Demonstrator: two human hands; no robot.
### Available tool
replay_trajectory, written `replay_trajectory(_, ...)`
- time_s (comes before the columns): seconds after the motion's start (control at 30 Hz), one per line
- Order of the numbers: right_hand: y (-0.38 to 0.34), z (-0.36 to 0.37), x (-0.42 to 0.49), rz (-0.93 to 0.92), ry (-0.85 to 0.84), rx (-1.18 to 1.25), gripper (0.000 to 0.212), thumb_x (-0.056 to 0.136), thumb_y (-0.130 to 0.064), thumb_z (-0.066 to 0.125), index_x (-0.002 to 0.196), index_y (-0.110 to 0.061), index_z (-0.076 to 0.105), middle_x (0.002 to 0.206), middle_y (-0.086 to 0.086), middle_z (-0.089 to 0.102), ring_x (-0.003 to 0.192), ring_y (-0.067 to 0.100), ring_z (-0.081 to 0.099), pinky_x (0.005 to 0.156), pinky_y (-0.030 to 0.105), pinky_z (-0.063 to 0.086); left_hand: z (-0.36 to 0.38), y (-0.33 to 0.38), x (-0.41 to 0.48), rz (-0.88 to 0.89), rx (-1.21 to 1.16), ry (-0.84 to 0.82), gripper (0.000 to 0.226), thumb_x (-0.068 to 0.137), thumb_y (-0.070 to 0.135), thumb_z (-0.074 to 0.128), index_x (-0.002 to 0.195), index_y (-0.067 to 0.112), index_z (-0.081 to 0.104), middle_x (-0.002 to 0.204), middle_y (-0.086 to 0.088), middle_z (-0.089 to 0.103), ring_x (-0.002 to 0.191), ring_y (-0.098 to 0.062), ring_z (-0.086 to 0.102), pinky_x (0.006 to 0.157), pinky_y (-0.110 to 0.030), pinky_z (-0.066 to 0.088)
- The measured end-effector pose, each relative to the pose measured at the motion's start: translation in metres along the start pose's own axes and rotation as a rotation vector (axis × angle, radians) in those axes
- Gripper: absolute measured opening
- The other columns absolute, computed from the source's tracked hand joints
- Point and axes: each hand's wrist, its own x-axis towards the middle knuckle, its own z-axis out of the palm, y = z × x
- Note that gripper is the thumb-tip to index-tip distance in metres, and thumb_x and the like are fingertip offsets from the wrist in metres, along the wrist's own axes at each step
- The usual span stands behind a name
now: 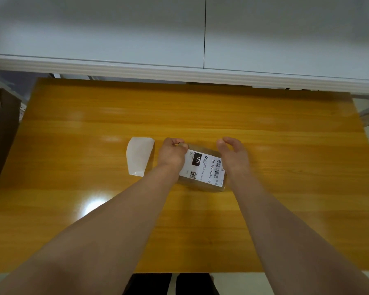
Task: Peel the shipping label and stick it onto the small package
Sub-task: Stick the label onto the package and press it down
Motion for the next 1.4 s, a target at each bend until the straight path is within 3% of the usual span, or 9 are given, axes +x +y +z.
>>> replay_trajectory(0.17,0.008,-0.025,-0.016,0.057,-0.237,-0.047,0.067,0.09,-0.023,0.073,0.147,-0.026,0.037,0.122,0.002,0.065,0.093,0.016,0.065,0.07,0.03,0.051,-0.005,-0.006,-0.009,0.057,0.321,0.104,0.026,0.093,0.034,0.062,0.116,0.025,0.053,0.136,-0.012,0.052,0.117,-0.033,0.053,0.091,-0.04,0.047)
replay_trajectory(0.27,0.016,-0.023,-0.018,0.01,-0.28,-0.072,0.081,0.083,-0.011,0.078,0.149,-0.025,0.034,0.12,0.005,0.067,0.102,0.022,0.066,0.085,0.037,0.056,-0.007,-0.005,-0.026,0.316,0.788,0.024,0.068,0.078,0.051,0.076,0.138,0.038,0.046,0.155,-0.004,0.03,0.144,-0.033,0.025,0.115,-0.047,0.027)
replay_trajectory(0.37,0.019,-0.016,-0.017,-0.016,-0.254,-0.064,0.077,0.085,-0.007,0.075,0.148,-0.028,0.036,0.116,0.005,0.068,0.096,0.02,0.067,0.086,0.038,0.057,-0.003,-0.001,-0.033,0.357,0.901,-0.044,0.077,0.074,0.058,0.075,0.143,0.046,0.042,0.154,0.0,0.036,0.145,-0.029,0.025,0.117,-0.049,0.021)
replay_trajectory(0.5,0.021,-0.01,-0.015,-0.013,-0.205,0.019,0.067,0.083,-0.008,0.074,0.138,-0.034,0.045,0.108,0.005,0.071,0.087,0.022,0.071,0.074,0.036,0.06,0.005,-0.001,-0.028,0.258,0.779,-0.043,0.067,0.074,0.046,0.076,0.135,0.043,0.048,0.139,0.0,0.048,0.137,-0.028,0.033,0.108,-0.045,0.027)
replay_trajectory(0.67,0.024,0.001,-0.01,0.048,-0.115,0.107,0.05,0.087,-0.017,0.072,0.129,-0.036,0.055,0.108,0.009,0.071,0.09,0.027,0.071,0.08,0.047,0.061,0.013,0.002,-0.026,0.165,0.66,-0.001,0.059,0.071,0.038,0.077,0.125,0.039,0.053,0.131,0.002,0.049,0.133,-0.026,0.034,0.1,-0.045,0.031)
replay_trajectory(0.83,0.021,0.008,-0.004,0.106,-0.041,0.216,0.026,0.092,-0.026,0.062,0.118,-0.027,0.062,0.091,0.002,0.068,0.067,0.014,0.061,0.056,0.028,0.046,0.019,0.002,-0.023,0.124,0.576,0.053,0.048,0.072,0.039,0.075,0.116,0.04,0.057,0.129,0.005,0.051,0.132,-0.025,0.034,0.098,-0.046,0.033)
replay_trajectory(1.07,0.014,0.011,0.005,0.145,0.001,0.193,0.012,0.093,-0.029,0.059,0.1,-0.02,0.062,0.081,0.004,0.066,0.07,0.022,0.06,0.054,0.027,0.042,0.023,0.004,-0.018,0.066,0.411,0.113,0.02,0.073,0.041,0.074,0.085,0.037,0.058,0.114,0.004,0.063,0.126,-0.023,0.037,0.102,-0.05,0.037)
replay_trajectory(1.23,0.011,0.011,0.005,0.071,0.004,0.113,0.021,0.095,-0.038,0.06,0.09,-0.018,0.063,0.078,0.003,0.069,0.07,0.022,0.065,0.06,0.03,0.049,0.027,0.003,-0.013,0.001,0.259,0.148,0.025,0.075,0.038,0.079,0.077,0.032,0.055,0.085,0.01,0.048,0.124,-0.026,0.042,0.097,-0.051,0.049)
replay_trajectory(1.4,-0.01,0.001,0.002,-0.043,-0.139,0.04,0.028,0.101,-0.043,0.05,0.096,-0.022,0.068,0.078,0.0,0.07,0.066,0.014,0.062,0.063,0.029,0.049,0.019,-0.008,-0.014,-0.134,0.139,0.253,0.033,0.072,0.053,0.075,0.085,0.031,0.054,0.102,-0.004,0.069,0.115,-0.032,0.056,0.087,-0.045,0.054)
